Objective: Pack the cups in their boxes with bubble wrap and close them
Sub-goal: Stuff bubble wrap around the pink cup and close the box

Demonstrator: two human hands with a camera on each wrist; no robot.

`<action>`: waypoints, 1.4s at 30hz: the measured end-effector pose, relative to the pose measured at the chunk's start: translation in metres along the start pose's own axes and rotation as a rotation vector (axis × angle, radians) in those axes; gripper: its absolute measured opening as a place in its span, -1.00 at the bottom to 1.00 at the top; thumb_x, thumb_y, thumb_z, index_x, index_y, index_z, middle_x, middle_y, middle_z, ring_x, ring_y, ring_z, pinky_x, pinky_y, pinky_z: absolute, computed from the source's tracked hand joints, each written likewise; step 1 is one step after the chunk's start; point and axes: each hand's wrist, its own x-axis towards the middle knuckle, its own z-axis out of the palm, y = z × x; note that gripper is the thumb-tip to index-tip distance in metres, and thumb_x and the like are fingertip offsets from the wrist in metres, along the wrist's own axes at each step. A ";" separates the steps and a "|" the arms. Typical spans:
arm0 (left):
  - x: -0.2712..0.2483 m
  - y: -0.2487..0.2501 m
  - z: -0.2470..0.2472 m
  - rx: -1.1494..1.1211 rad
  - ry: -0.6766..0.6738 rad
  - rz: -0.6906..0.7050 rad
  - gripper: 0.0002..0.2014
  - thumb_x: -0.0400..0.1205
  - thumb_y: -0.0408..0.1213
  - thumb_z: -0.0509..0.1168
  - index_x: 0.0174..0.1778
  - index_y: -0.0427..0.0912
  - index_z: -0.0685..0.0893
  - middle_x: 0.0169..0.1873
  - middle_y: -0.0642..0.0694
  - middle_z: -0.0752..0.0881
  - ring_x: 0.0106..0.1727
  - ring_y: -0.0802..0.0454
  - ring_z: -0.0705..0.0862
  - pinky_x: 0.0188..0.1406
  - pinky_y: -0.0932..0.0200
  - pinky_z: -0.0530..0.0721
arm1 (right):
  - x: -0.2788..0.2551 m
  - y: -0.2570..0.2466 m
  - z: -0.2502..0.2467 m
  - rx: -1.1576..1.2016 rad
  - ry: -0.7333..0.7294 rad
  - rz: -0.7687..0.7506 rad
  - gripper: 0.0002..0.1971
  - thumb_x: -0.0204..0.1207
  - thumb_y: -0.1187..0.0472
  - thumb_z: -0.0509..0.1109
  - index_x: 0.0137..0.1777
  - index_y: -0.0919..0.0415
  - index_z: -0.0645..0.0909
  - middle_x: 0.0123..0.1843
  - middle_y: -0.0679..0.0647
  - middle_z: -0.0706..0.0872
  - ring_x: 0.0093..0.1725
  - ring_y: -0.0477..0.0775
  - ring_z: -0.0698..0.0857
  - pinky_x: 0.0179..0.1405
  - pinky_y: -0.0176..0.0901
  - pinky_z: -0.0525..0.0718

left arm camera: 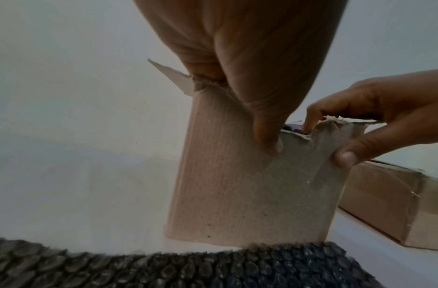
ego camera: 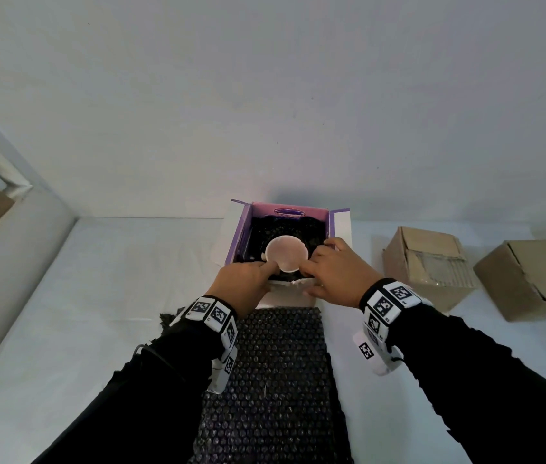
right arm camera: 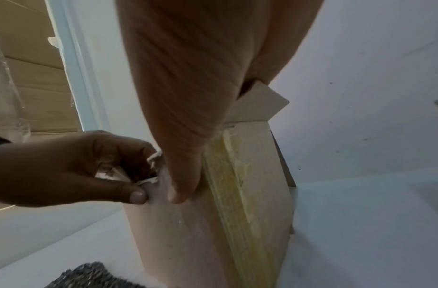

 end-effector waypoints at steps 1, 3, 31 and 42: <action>0.000 0.001 0.002 0.021 -0.002 -0.003 -0.69 0.68 -0.12 0.20 0.35 -0.01 0.46 0.07 -0.04 0.72 -0.02 -0.15 0.71 -0.28 0.06 0.55 | -0.002 -0.002 0.002 -0.020 -0.004 0.009 -0.63 0.56 -0.18 0.27 0.18 0.06 0.58 0.04 0.03 0.77 0.22 0.13 0.59 0.48 0.14 0.23; 0.000 0.001 0.004 0.051 -0.010 0.007 -0.70 0.68 -0.13 0.20 0.34 -0.02 0.48 0.01 -0.05 0.73 -0.03 -0.17 0.71 -0.30 0.05 0.54 | -0.004 -0.005 0.003 -0.026 -0.013 0.025 -0.65 0.61 -0.15 0.20 0.17 0.05 0.62 0.01 0.04 0.78 0.23 0.12 0.58 0.53 0.17 0.17; -0.004 -0.001 0.012 0.209 0.363 -0.020 -0.58 0.51 0.21 0.14 -0.36 -0.05 0.65 -0.46 0.02 0.69 -0.26 -0.08 0.61 0.05 -0.09 0.39 | 0.034 0.020 -0.023 -0.095 -0.227 0.221 0.10 -0.06 -0.60 0.39 0.42 0.06 0.32 0.27 0.11 0.56 0.44 0.23 0.37 0.50 0.48 -0.28; -0.007 0.007 0.014 0.166 0.273 -0.060 -0.83 0.44 -0.02 0.40 -0.38 -0.01 0.71 -0.52 0.04 0.67 -0.27 -0.07 0.64 0.17 -0.13 0.32 | 0.022 0.009 -0.019 -0.082 -0.145 0.255 -0.12 0.14 -0.40 0.39 0.42 0.06 0.40 0.23 0.05 0.65 0.50 0.22 0.32 0.41 0.44 -0.49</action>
